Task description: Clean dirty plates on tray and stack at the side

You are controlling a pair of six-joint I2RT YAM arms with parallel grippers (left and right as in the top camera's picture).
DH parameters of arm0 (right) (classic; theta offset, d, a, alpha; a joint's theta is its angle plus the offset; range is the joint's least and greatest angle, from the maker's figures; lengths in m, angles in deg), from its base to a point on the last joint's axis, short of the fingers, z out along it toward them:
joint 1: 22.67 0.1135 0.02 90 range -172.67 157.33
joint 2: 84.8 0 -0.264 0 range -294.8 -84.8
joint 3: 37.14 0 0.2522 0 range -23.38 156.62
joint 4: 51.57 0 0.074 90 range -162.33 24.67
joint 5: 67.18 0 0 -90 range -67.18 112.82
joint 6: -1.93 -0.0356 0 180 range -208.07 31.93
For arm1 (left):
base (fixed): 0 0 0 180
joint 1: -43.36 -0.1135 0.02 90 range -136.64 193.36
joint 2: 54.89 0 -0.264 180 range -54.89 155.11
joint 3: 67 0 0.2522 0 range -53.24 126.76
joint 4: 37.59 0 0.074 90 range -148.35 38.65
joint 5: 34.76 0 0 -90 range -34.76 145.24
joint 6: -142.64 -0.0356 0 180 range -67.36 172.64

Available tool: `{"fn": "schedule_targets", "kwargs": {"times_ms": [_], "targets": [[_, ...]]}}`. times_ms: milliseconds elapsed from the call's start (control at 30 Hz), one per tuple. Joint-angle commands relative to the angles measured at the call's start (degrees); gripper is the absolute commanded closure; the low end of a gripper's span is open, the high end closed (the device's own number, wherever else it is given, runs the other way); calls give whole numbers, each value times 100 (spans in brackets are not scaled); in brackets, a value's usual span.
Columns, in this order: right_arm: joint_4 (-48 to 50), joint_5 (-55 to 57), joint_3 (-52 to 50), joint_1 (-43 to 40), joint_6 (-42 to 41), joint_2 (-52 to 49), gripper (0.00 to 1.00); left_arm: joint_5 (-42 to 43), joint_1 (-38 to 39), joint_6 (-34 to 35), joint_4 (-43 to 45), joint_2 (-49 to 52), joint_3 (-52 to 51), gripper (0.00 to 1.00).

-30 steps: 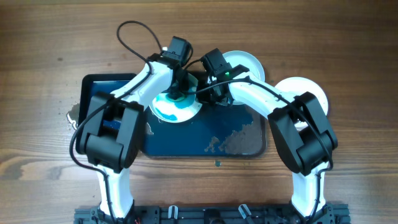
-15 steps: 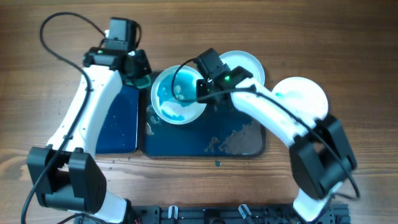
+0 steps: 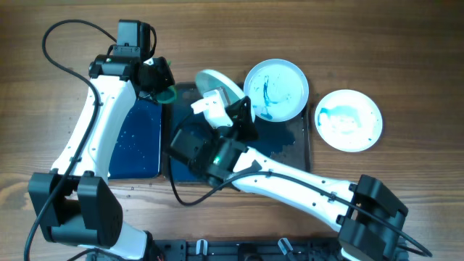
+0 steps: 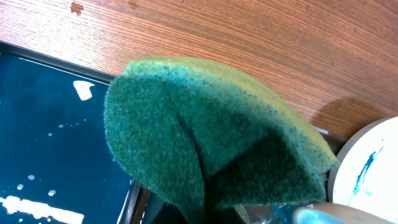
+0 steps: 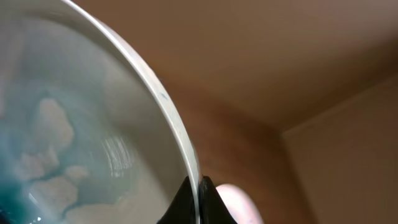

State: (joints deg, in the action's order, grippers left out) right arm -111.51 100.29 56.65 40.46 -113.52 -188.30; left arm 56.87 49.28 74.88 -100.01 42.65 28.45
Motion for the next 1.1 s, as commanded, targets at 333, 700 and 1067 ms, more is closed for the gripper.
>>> {"fn": "schedule_targets", "kwargs": {"times_ms": [333,700,1067], "targets": [[457,516,22,140,595,173,96,74,-17,76,-7,-24,15,96],[197,-6513,24,-1641,127,286,96,72,-20,74,-177,-24,15,96],[-686,-10439,22,-6373,544,1410,96,72,-20,74,-179,-24,15,96]]}}
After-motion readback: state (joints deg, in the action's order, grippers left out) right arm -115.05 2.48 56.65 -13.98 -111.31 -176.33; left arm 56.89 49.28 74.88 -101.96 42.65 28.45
